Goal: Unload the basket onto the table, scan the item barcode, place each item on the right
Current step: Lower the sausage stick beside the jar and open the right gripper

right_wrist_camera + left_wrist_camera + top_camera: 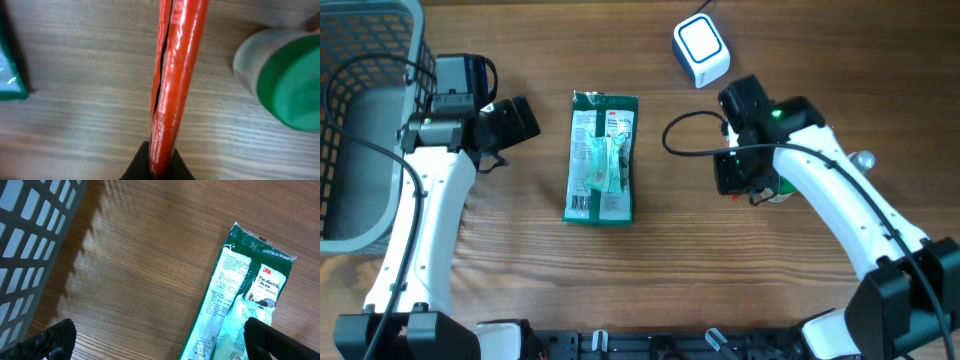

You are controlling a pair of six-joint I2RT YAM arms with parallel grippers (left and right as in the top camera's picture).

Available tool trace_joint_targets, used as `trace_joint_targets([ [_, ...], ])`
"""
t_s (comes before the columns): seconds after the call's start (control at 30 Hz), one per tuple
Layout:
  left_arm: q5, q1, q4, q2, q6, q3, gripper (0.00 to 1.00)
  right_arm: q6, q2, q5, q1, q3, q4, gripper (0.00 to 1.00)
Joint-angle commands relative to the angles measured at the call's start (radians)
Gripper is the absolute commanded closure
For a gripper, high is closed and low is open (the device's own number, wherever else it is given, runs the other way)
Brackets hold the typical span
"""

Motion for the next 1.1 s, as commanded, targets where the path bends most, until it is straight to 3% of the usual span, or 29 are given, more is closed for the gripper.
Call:
trace_joint_targets([
  [0.0,-0.013,0.005,0.002,0.006,0.012,-0.006,0.0,0.036,0.006,0.011,-0.001,-0.062,0.078,0.96],
  [0.8,-0.013,0.005,0.002,0.006,0.012,-0.006,0.0,0.036,0.006,0.026,-0.001,-0.077,0.12,0.95],
  [1.07,-0.013,0.005,0.002,0.006,0.012,-0.006,0.0,0.035,0.006,-0.049,-0.001,-0.077,0.13,0.95],
])
